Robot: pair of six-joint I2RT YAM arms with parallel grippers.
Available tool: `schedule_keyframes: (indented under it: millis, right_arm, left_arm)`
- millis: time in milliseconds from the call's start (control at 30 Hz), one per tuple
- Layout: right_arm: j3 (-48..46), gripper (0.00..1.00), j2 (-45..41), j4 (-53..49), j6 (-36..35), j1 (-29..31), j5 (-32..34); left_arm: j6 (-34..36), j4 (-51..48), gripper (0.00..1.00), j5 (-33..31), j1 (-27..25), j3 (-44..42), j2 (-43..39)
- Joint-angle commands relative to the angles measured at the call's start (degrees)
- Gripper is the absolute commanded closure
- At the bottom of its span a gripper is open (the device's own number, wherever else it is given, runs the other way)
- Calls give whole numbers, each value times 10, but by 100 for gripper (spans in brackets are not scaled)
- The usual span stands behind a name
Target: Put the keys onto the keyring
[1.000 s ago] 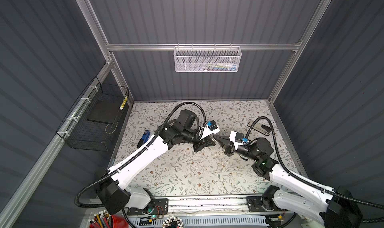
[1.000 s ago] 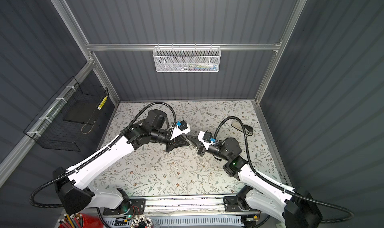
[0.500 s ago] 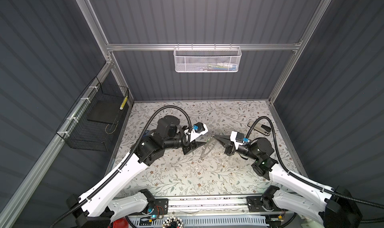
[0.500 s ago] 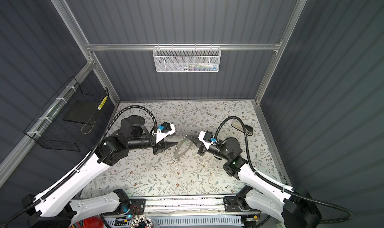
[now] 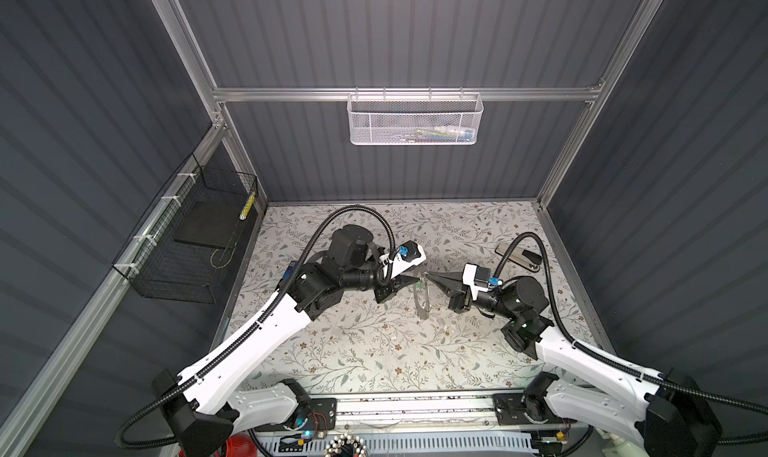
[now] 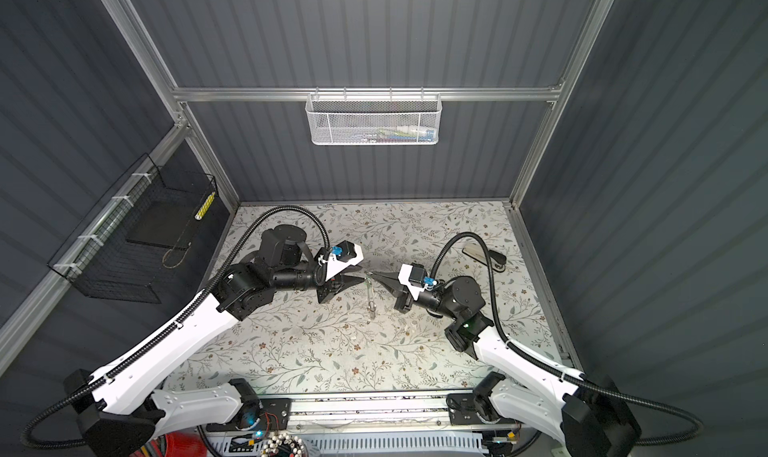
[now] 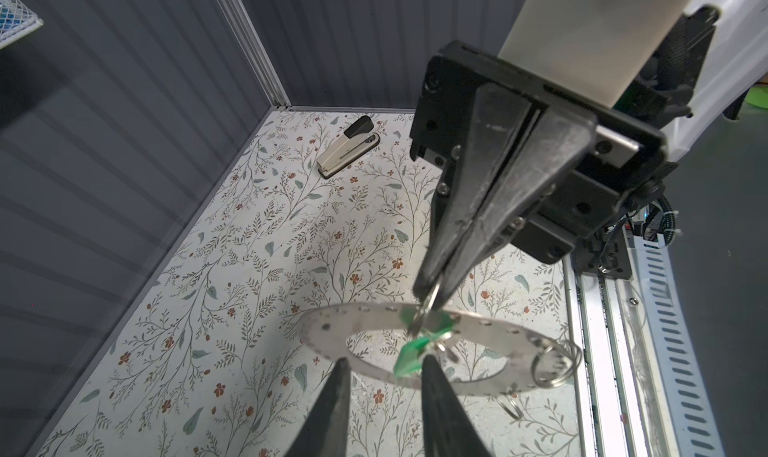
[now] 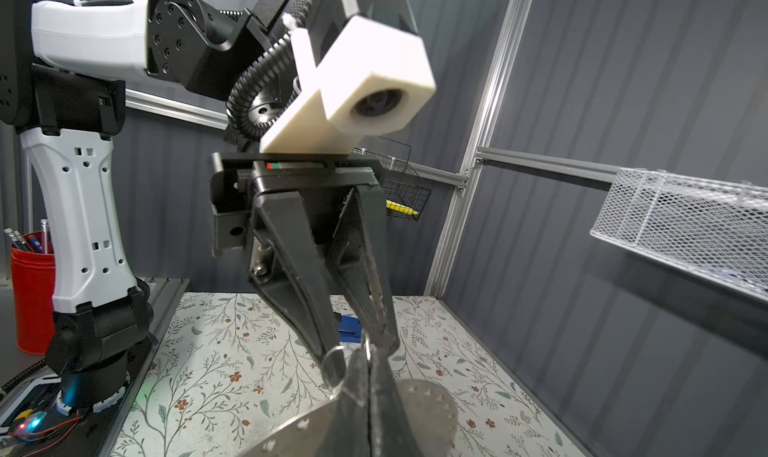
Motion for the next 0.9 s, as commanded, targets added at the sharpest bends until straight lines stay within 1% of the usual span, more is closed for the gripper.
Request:
schedule_keyframes:
  millis: [0,100,300,533,667,767,833,867]
  right_arm:
    - [-2,100,0,36,5,-3,-8]
    - [-2,100,0,36,6,-3,-9]
    - [-3,100,-1,44,11,-3,-14]
    - [-3,100,2,52,16,-3,-22]
    - [-4,100,6,65,21,-3,-29]
    - [-3,100,11,68,24,-3,-34]
    - [-3,100,14,70,26,-3,-31]
    - [-5,94,14,70,26,-3,-24]
  left_arm:
    - [3,14,71,28,4,19,-8]
    - [-4,23,72,33,4,13,-12]
    - [-5,26,77,49,4,10,-4]
    - [-4,37,79,69,4,9,0]
    - [-2,38,86,81,4,9,2]
    - [2,39,100,95,4,9,4]
    - [6,33,100,97,4,14,7]
    - [8,26,100,92,4,20,7]
